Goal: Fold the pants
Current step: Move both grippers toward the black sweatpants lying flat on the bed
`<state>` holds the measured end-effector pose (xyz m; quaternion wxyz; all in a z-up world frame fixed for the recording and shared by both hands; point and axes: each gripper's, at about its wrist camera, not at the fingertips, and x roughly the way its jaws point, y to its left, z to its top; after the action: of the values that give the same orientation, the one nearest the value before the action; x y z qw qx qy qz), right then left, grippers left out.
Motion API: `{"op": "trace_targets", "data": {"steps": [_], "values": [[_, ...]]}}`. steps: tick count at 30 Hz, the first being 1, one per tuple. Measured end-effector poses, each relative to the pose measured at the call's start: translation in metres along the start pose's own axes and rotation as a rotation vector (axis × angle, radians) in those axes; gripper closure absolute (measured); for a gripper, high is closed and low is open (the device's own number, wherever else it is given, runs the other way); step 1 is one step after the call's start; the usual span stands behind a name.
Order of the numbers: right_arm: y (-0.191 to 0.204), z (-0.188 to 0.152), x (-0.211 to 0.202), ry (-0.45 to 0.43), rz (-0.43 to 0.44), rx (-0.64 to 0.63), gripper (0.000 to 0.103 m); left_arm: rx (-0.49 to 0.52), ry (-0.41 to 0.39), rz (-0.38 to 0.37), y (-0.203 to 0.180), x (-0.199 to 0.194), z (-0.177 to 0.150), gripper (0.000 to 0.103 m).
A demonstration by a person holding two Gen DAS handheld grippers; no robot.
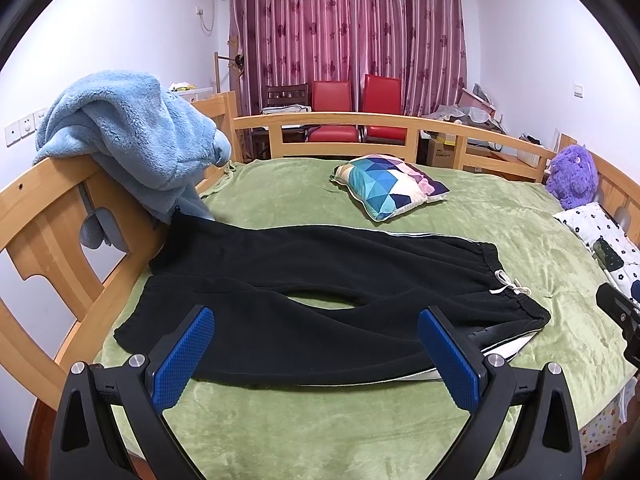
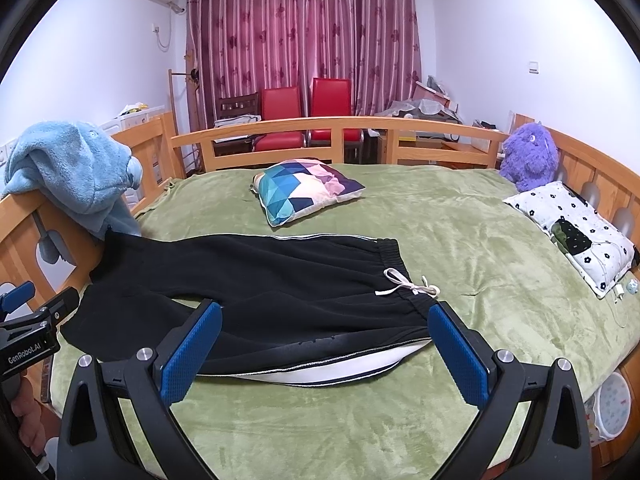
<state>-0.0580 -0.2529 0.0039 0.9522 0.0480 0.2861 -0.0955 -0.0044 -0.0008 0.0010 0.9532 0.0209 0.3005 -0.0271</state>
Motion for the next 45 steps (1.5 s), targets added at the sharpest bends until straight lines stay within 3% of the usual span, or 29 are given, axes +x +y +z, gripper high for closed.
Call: {"op": "trace_targets", "data": {"steps": [9, 15, 20, 26, 32, 45], "values": [[0.003, 0.011, 0.023, 0.015, -0.012, 0.007, 0.002, -0.003, 0.030, -0.047, 0.004, 0.040, 0.020, 0.000], [0.006, 0.029, 0.054, 0.028, 0.037, 0.011, 0.002, 0.040, 0.028, -0.021, -0.004, 0.061, 0.033, 0.000], [0.012, 0.025, 0.066, 0.040, 0.040, -0.007, 0.002, 0.032, 0.045, -0.011, -0.002, 0.063, 0.027, 0.000], [0.008, 0.010, 0.062, 0.070, 0.022, 0.003, 0.002, 0.020, 0.061, -0.016, -0.002, 0.059, 0.025, 0.000], [0.000, 0.003, 0.051, 0.074, -0.008, 0.039, 0.002, 0.034, 0.060, -0.079, -0.004, 0.050, 0.025, 0.000], [0.004, 0.000, 0.032, 0.044, -0.062, 0.024, 0.002, 0.026, 0.027, -0.080, 0.002, 0.039, 0.020, 0.000]]}}
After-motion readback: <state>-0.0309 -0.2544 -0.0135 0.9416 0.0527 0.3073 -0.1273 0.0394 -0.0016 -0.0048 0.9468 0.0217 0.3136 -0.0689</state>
